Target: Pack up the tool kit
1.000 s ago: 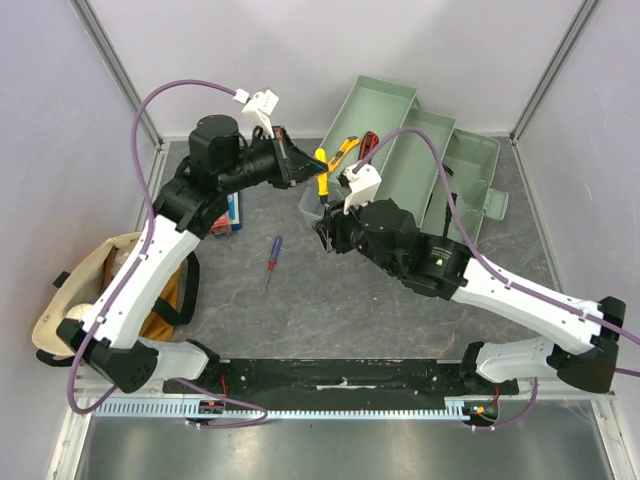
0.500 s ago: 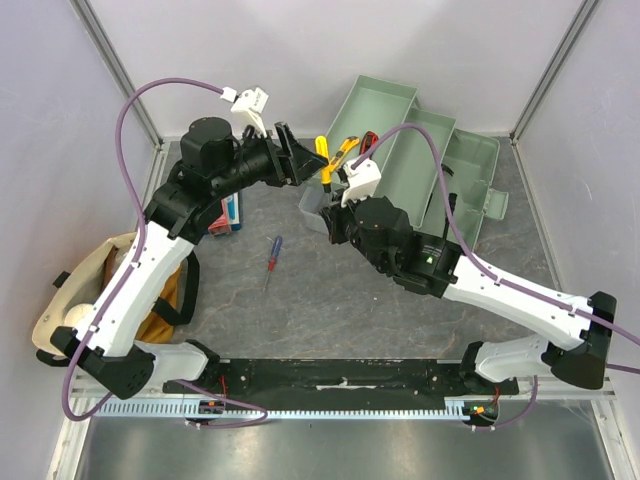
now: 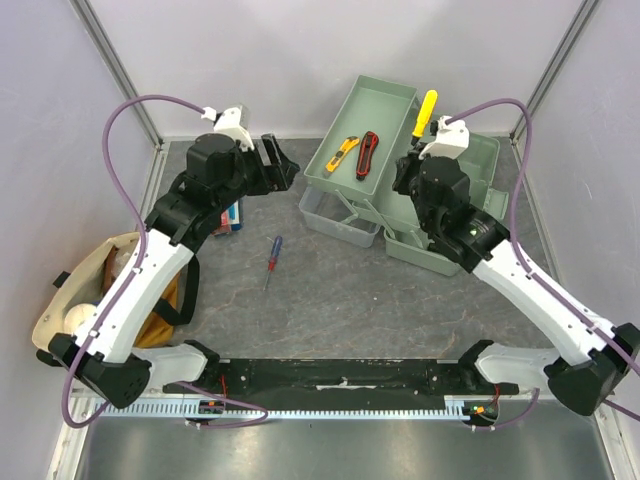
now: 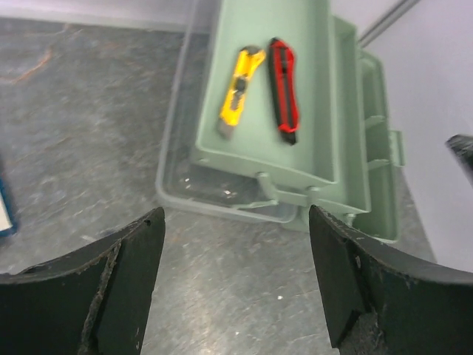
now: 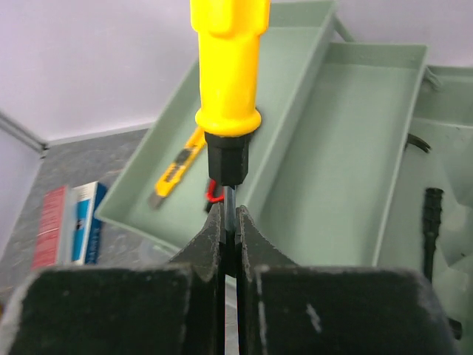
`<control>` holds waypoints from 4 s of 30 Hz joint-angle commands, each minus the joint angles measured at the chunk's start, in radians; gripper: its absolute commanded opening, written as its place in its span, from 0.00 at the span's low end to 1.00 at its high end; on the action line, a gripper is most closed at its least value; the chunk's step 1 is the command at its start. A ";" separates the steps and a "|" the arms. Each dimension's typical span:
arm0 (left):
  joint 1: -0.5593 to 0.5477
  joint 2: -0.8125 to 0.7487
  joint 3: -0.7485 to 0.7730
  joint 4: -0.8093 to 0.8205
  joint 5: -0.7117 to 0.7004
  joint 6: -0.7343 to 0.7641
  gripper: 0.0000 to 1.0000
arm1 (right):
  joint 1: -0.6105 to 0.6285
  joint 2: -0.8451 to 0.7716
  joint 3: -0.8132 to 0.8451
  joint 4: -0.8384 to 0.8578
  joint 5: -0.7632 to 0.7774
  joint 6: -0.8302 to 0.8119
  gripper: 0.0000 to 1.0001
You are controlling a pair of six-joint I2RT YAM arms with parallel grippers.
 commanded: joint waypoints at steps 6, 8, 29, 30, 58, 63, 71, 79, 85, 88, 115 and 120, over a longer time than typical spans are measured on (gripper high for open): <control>0.097 0.038 -0.192 -0.016 -0.059 -0.018 0.83 | -0.247 0.159 -0.033 -0.021 -0.190 0.167 0.00; 0.127 0.071 -0.226 -0.019 -0.048 -0.052 0.83 | -0.300 0.211 -0.024 -0.012 -0.281 0.185 0.00; 0.143 0.487 -0.311 -0.048 -0.024 -0.014 0.71 | -0.395 0.451 0.004 -0.007 -0.511 0.264 0.29; 0.140 0.498 -0.312 -0.047 -0.019 -0.012 0.70 | -0.395 0.454 0.007 -0.016 -0.504 0.265 0.30; 0.094 0.304 -0.245 -0.156 -0.094 -0.014 0.02 | -0.392 0.022 -0.017 -0.113 -0.667 0.101 0.78; 0.092 0.046 -0.191 -0.185 -0.027 -0.006 0.02 | -0.323 -0.052 -0.059 0.011 -0.956 0.054 0.90; 0.091 -0.111 -0.058 -0.073 0.401 -0.057 0.02 | 0.003 -0.006 -0.030 0.087 -1.123 -0.042 0.97; 0.092 -0.163 -0.085 0.122 0.659 -0.196 0.02 | 0.156 0.021 -0.082 0.325 -1.075 0.041 0.84; 0.094 -0.212 -0.142 0.252 0.723 -0.275 0.02 | 0.186 0.086 -0.056 0.348 -0.996 0.108 0.62; 0.092 -0.224 -0.157 0.272 0.726 -0.282 0.02 | 0.193 0.090 -0.066 0.405 -0.985 0.155 0.52; 0.094 -0.271 -0.240 0.018 0.327 -0.035 0.73 | -0.037 0.007 -0.039 -0.132 0.041 0.150 0.00; 0.094 -0.267 -0.252 0.005 0.318 -0.029 0.73 | -0.155 0.104 -0.033 -0.136 -0.013 0.155 0.00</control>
